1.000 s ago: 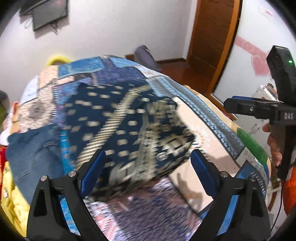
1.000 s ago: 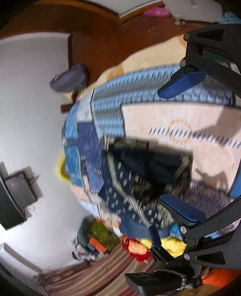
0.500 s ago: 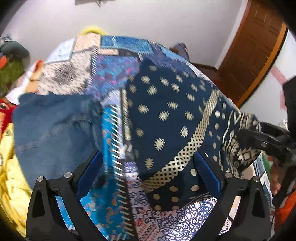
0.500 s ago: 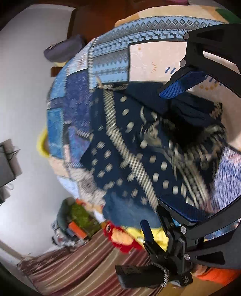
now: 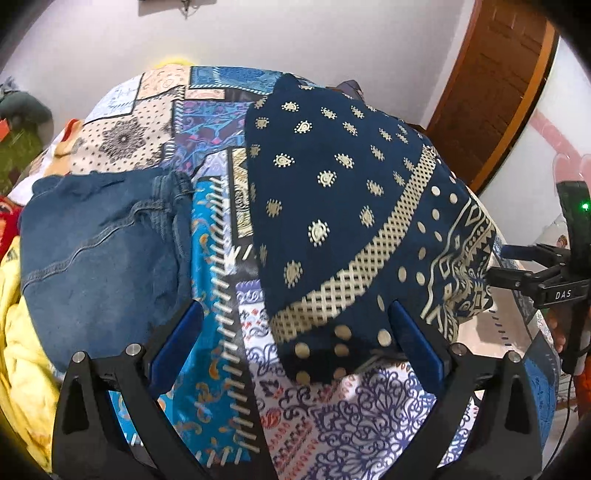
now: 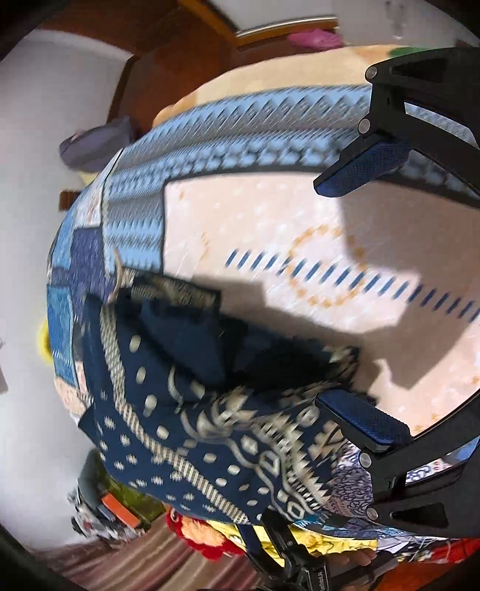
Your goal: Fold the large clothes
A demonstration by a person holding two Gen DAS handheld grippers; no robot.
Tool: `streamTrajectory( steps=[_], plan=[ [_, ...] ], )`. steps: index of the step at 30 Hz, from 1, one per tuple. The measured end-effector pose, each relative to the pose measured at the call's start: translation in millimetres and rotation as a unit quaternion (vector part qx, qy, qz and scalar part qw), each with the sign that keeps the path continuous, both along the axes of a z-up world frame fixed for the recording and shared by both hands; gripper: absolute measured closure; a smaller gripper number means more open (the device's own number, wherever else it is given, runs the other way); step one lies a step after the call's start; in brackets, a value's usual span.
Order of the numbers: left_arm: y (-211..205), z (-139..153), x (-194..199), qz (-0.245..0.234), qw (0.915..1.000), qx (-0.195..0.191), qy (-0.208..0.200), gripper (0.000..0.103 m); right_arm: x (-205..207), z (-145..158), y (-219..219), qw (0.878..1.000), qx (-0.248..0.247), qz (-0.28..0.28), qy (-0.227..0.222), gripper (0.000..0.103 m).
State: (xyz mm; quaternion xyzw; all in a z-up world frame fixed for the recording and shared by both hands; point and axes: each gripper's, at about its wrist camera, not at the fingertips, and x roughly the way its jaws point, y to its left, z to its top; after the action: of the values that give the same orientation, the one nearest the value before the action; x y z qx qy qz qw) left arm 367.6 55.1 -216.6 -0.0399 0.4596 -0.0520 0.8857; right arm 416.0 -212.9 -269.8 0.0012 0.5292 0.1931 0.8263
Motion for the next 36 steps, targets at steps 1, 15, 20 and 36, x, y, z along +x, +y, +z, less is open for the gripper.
streamTrajectory(
  steps=[1,15,20,36],
  plan=[
    [1,3,-4,0.000,1.0000,0.002,-0.004,0.002,-2,2,-4,1.000,-0.010,-0.009,0.001,0.000],
    [26,53,19,0.001,0.9994,0.010,-0.034,0.002,7,82,14,0.992,0.114,0.000,-0.055,0.000],
    [31,30,60,0.000,0.9977,-0.068,0.009,0.002,48,53,34,0.988,0.154,0.009,0.002,0.000],
    [35,-43,137,-0.021,0.9603,-0.261,0.096,0.009,127,-35,74,0.959,0.256,-0.003,0.125,0.021]
  ],
)
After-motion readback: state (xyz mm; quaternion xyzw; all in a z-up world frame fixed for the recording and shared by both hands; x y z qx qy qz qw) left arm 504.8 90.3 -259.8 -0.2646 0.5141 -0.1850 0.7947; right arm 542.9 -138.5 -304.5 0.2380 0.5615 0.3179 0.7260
